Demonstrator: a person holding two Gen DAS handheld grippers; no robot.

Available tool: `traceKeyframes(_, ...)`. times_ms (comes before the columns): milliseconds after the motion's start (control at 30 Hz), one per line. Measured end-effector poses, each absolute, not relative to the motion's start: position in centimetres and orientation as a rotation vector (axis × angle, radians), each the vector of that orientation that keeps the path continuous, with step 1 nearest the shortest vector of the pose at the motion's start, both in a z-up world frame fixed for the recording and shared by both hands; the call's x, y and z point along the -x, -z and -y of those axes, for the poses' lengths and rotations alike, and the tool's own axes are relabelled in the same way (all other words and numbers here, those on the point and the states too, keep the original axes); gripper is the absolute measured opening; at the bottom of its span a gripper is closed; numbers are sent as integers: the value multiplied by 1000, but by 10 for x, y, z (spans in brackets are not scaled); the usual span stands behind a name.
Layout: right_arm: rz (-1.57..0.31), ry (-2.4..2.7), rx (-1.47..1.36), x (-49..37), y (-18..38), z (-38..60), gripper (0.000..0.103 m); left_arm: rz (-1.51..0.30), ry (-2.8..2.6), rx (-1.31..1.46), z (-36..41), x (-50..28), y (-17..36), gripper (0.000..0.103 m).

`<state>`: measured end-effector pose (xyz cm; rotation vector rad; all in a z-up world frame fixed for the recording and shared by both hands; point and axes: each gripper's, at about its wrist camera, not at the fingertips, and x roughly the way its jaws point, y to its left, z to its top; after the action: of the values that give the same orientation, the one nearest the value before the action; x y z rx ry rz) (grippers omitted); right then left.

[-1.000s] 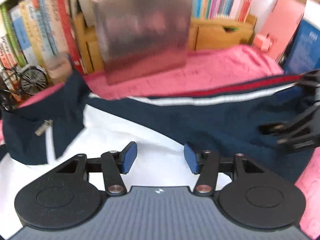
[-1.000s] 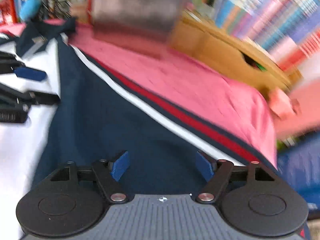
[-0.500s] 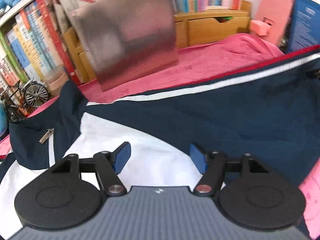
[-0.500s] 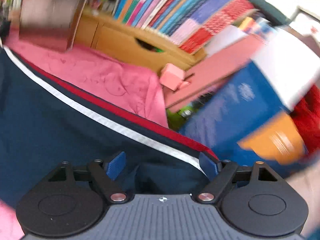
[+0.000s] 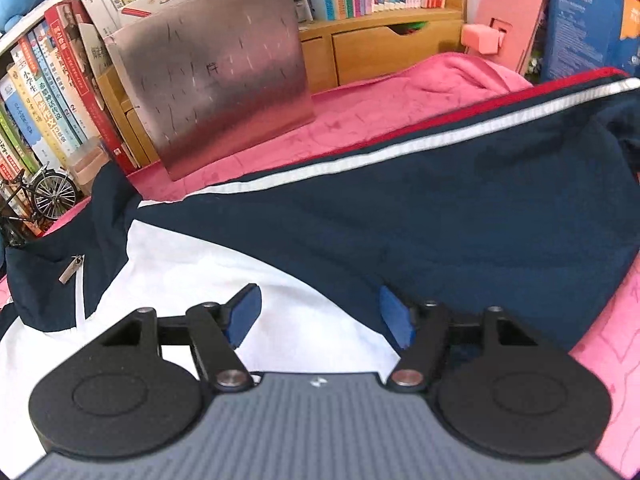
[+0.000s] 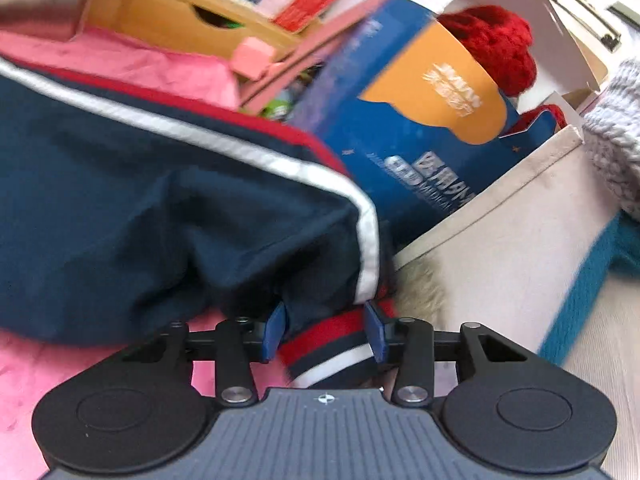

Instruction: Fold clothes

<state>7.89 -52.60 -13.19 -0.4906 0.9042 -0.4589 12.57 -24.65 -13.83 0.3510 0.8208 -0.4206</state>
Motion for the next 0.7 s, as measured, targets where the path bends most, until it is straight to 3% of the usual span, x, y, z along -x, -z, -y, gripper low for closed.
traceKeyframes(133,-932,453,474,-84,123,529,45,-795,412,-367,248,-122,132,71)
traceKeyframes(233,-842,383,389,-60,92,505,62,-779,409,-310,236,-116,119,71)
traceKeyframes(333,-804,121,216,-52,83,476,64,-781,366,-241,212,-108,106,71)
traceKeyframes(567,-866,-117,200,-88,130,435,64,-822,171,-228,131,-84,89,75)
traceKeyframes(600,-887,-92,200,-87,138,444,74,-833,136,-232,116,-81,89,75)
traceKeyframes(633,-892,-45,180,-90,140,458,75,-846,104,-238,102,-77,90,75)
traceKeyframes(667,-897,1,162,-93,141,472,71,-855,74,-242,89,-74,90,75)
traceKeyframes(700,-913,45,202,-96,139,476,58,-862,47,-246,78,-70,91,75)
